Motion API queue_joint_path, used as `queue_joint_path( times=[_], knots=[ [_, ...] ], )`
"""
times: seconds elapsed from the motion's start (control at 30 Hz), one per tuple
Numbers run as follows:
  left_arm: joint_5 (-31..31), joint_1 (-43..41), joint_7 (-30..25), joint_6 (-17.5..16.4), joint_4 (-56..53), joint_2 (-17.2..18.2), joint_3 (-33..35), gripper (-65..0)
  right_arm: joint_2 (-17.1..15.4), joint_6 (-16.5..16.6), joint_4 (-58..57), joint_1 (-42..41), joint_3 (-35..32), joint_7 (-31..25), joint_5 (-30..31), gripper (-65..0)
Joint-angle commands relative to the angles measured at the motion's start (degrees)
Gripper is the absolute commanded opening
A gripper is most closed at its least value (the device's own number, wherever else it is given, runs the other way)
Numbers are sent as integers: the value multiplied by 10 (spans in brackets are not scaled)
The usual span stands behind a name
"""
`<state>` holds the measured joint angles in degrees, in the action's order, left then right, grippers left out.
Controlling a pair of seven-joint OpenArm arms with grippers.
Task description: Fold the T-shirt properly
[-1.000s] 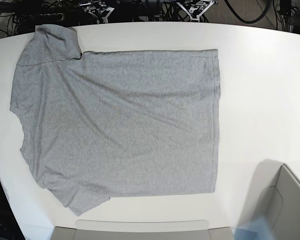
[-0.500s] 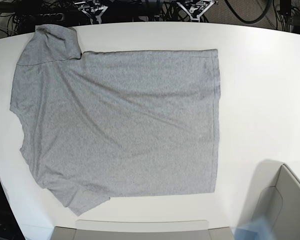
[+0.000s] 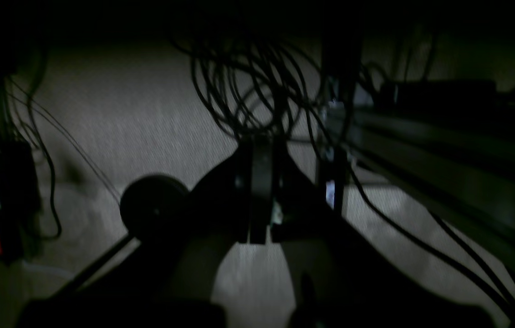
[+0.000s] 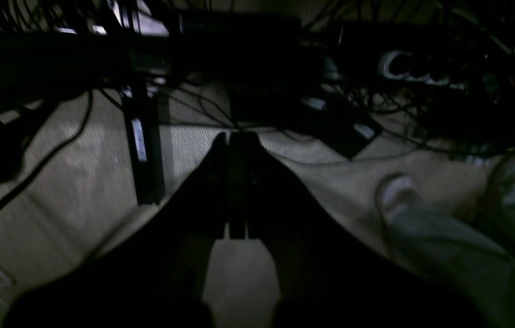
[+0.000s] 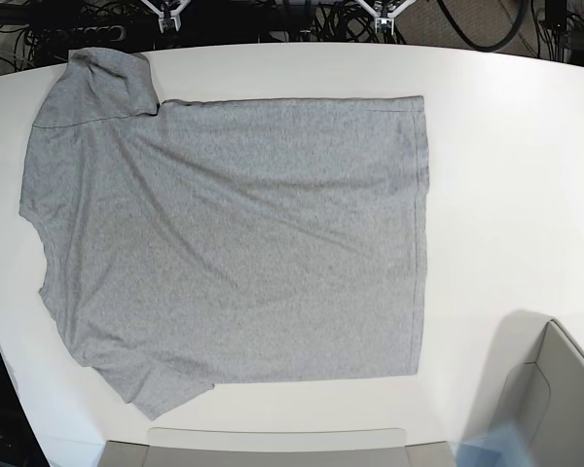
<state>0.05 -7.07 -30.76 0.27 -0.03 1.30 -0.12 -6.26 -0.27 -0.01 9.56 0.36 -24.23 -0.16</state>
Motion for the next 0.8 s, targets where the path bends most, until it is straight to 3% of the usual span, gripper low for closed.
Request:
queue_joint_path(
  times=[0.0, 0.23, 0.57, 0.77],
  knots=[
    [2, -8, -25, 3, 0, 1, -1, -649, -5, -1, 0, 7, 1, -24, 1, -650],
    [3, -41, -174, 2, 0, 2, 3, -650, -13, -1, 0, 45, 2, -167, 21, -650],
    [3, -88, -462, -1, 0, 2, 3, -650, -27, 1, 0, 114, 1, -408, 107, -648],
    [3, -117, -461, -1, 43, 0, 3, -650, -27, 1, 21, 143, 1, -417, 111, -648]
  ],
)
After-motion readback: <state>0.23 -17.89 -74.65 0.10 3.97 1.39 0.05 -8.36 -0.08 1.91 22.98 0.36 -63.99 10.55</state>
